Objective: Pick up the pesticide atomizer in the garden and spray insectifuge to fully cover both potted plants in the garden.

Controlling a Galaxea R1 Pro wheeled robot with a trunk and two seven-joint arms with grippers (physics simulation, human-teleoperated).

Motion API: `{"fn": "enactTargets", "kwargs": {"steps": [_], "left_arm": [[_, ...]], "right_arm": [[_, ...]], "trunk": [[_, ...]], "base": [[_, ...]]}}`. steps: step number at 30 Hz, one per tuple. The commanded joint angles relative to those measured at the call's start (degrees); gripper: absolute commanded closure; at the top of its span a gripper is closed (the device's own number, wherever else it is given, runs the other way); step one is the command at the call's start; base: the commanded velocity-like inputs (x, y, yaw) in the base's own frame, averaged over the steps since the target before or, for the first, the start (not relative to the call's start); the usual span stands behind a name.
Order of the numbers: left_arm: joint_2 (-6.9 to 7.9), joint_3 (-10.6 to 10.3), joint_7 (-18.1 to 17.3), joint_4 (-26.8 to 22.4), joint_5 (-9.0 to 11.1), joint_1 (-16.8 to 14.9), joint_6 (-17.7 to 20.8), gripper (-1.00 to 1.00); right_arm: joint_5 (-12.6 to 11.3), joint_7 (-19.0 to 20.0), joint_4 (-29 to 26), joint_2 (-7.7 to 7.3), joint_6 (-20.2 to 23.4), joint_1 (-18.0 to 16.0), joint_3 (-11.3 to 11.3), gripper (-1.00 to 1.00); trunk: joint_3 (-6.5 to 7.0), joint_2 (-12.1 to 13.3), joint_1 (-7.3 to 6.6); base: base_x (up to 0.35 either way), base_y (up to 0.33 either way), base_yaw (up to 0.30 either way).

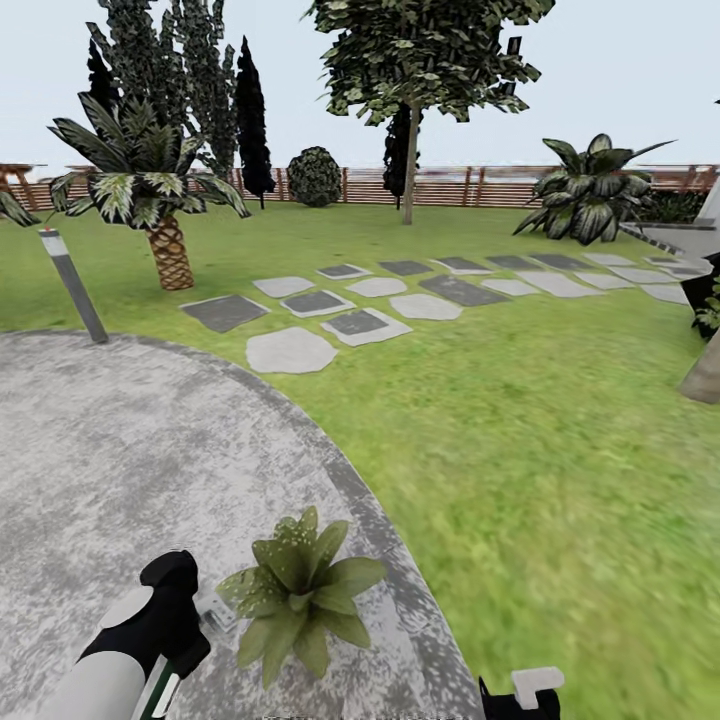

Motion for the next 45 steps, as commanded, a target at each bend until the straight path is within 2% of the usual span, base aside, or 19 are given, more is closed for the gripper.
{"fn": "enactTargets", "kwargs": {"steps": [1,9,16,19,25,30,37,39,42,45], "left_arm": [[-0.05,0.14,-0.52,-0.06,-0.45,-0.05,0.43,1.00],[-0.13,0.30,-0.54,-0.06,-0.39,-0.05,0.43,1.00],[0.30,0.42,-0.60,0.06,-0.41,-0.03,0.41,1.00],[0.38,0.95,-0.61,0.12,-0.38,2.47,0.35,1.00],[0.02,1.07,-0.61,0.11,-0.28,3.44,0.34,1.00],[0.06,1.09,-0.53,-0.01,2.28,3.49,0.30,1.00],[0.17,1.26,-0.52,-0.06,2.61,3.49,0.28,1.00],[0.34,1.18,0.22,-0.04,2.61,3.49,0.26,1.00],[0.24,1.10,4.17,0.06,2.69,3.53,0.25,1.00],[0.07,1.09,4.87,0.10,2.71,3.55,0.25,1.00]], "right_arm": [[0.48,-0.43,0.03,0.00,-0.07,-0.02,0.18,-1.00],[0.49,-0.43,0.03,0.00,-0.07,-0.02,0.18,-1.00],[0.52,-0.43,0.03,0.00,-0.07,-0.02,0.18,-1.00],[0.55,-0.43,0.03,0.00,-0.07,-0.02,0.18,-1.00],[0.56,-0.43,0.03,0.00,-0.07,-0.02,0.18,-1.00],[0.56,-0.43,0.03,0.00,-0.07,-0.02,0.18,-1.00],[0.56,-0.43,0.03,0.04,-0.07,-0.02,0.18,-1.00],[0.56,-0.43,0.03,0.08,-0.07,-0.02,0.18,-1.00],[0.56,-0.43,0.03,0.09,-0.07,-0.02,0.18,-1.00],[0.56,-0.43,0.03,0.09,-0.07,-0.02,0.18,-1.00]], "trunk": [[-0.05,-0.02,-0.03],[-0.05,-0.02,-0.03],[-0.05,-0.02,-0.03],[-0.05,-0.02,-0.03],[-0.05,-0.02,-0.03],[-0.05,-0.02,-0.03],[-0.05,-0.02,-0.03],[-0.05,-0.02,-0.03],[-0.05,-0.02,-0.03],[-0.05,-0.02,-0.03]], "base": [[-0.064,-0.266,0.272],[0.112,-0.253,0.277],[0.034,-0.038,0.277],[0.001,-0.001,0.277],[0.000,0.000,0.225],[0.022,-0.073,0.019],[0.090,-0.254,0.006],[0.095,-0.263,0.133],[0.043,-0.265,0.241],[0.006,-0.269,0.273]]}}
